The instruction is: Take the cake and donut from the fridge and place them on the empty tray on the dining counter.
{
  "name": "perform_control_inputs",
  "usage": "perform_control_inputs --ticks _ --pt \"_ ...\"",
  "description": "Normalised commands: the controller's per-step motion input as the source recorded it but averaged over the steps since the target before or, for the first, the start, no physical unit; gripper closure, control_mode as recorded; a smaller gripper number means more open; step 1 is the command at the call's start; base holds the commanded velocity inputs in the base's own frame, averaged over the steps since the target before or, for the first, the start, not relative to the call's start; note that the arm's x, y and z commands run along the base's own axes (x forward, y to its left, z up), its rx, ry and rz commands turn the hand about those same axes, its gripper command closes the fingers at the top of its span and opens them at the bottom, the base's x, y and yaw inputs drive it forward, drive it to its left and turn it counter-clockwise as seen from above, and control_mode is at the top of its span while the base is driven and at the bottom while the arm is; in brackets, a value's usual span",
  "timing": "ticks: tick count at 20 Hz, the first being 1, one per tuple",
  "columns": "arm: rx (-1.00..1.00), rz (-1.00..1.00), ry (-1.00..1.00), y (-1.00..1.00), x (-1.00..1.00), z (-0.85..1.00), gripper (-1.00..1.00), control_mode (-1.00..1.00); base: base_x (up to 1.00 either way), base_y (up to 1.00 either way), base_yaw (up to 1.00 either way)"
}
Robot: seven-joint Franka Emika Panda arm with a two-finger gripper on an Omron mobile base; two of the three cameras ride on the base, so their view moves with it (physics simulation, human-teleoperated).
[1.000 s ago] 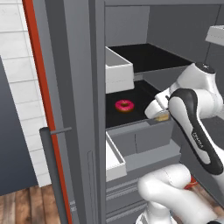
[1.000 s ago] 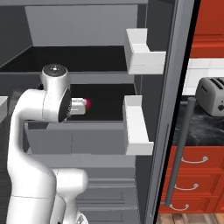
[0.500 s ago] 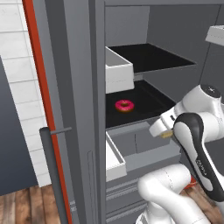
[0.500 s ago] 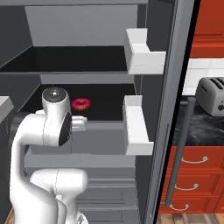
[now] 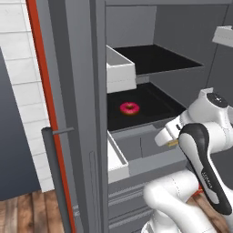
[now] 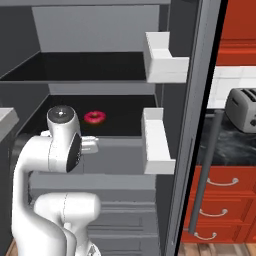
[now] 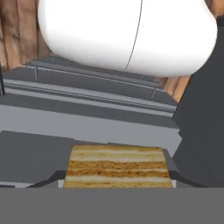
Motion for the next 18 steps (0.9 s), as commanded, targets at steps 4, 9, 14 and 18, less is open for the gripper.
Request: perform_control_inputs --ticks 4,9,14,18 --pt "0.00 0.00 0.00 0.00 0.00 0.00 1.00 1.00 -0.47 -0.05 0.06" --pt "0.00 0.00 0.00 0.00 0.00 0.00 1.00 1.00 -0.60 -0.01 -0.02" --pt "0.00 0.00 0.00 0.00 0.00 0.00 1.00 1.00 -0.67 0.00 -0.19" --pt "0.00 0.00 0.00 0.00 0.00 0.00 1.00 1.00 -0.59 0.00 -0.30"
